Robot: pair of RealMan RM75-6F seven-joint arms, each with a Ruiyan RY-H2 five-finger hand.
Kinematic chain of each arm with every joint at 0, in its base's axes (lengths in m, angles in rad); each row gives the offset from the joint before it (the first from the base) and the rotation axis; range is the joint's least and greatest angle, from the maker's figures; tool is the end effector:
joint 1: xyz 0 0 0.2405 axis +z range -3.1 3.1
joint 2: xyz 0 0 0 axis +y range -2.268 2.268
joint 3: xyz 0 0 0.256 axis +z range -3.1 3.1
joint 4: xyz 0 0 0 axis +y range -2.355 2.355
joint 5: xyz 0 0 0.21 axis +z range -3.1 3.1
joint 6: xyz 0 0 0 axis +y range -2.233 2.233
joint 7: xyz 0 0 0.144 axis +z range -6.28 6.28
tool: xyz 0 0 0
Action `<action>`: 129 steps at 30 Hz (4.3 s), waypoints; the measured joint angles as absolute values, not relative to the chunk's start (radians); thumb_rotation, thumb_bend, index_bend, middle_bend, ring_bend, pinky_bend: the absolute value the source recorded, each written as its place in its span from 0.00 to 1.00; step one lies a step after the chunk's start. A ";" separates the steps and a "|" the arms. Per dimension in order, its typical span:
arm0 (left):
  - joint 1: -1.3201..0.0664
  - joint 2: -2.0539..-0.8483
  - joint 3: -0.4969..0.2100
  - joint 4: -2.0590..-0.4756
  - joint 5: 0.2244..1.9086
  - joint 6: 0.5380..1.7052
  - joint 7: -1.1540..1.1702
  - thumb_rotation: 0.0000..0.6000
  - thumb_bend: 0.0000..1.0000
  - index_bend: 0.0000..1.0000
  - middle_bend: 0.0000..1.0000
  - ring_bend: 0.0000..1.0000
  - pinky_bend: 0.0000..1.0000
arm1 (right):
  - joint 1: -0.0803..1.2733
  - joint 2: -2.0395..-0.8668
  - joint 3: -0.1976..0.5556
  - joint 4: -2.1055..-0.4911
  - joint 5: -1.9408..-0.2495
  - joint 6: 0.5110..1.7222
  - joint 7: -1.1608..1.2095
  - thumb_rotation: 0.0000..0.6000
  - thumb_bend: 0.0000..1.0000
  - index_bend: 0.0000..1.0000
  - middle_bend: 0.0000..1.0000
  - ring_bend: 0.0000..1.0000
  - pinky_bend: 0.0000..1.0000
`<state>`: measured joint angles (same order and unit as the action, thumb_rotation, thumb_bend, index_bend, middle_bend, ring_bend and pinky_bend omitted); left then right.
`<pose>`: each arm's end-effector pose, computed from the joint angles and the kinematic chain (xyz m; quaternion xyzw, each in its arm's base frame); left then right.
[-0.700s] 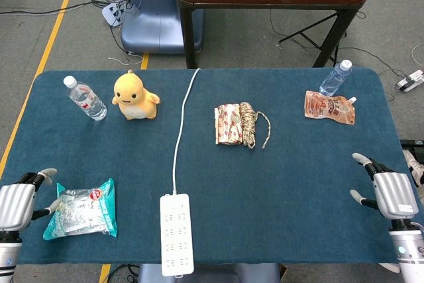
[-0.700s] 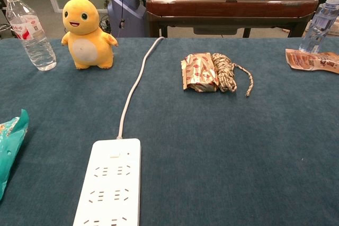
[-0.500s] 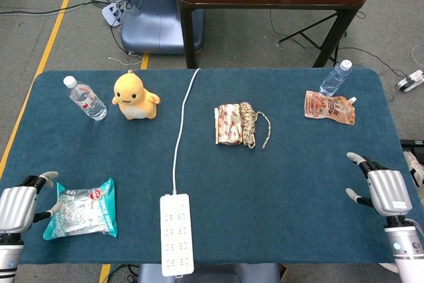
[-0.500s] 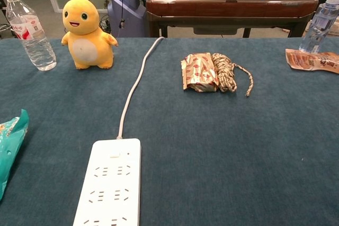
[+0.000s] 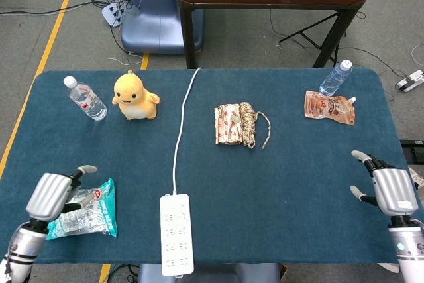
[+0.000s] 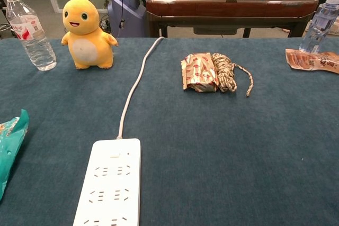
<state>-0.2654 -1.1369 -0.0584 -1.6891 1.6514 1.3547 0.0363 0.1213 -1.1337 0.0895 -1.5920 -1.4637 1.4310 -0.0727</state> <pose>-0.2421 0.2252 0.1234 -0.6886 -0.3377 -0.4393 0.4678 -0.3110 -0.2009 0.1569 0.6063 -0.3670 0.3686 0.6016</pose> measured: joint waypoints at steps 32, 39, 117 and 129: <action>-0.541 -1.296 0.034 -1.698 1.793 1.027 0.165 1.00 0.43 0.31 1.00 0.97 1.00 | 0.126 -1.151 0.079 -1.557 -1.471 1.422 -0.049 1.00 0.14 0.24 0.34 0.42 0.61; -0.548 -1.359 0.063 -1.637 1.797 1.028 0.162 1.00 0.43 0.31 1.00 0.97 1.00 | 0.126 -1.156 0.075 -1.549 -1.463 1.411 -0.046 1.00 0.14 0.24 0.34 0.42 0.61; -0.517 -1.251 0.064 -1.740 1.599 1.140 0.233 1.00 0.46 0.22 0.98 0.89 1.00 | 0.141 -1.166 0.074 -1.539 -1.456 1.395 -0.025 1.00 0.14 0.25 0.35 0.42 0.61; -0.338 -1.154 -0.002 -1.809 1.433 1.412 0.388 1.00 0.45 0.40 0.58 0.58 0.89 | 0.123 -1.156 0.071 -1.547 -1.463 1.422 -0.011 1.00 0.14 0.25 0.35 0.42 0.61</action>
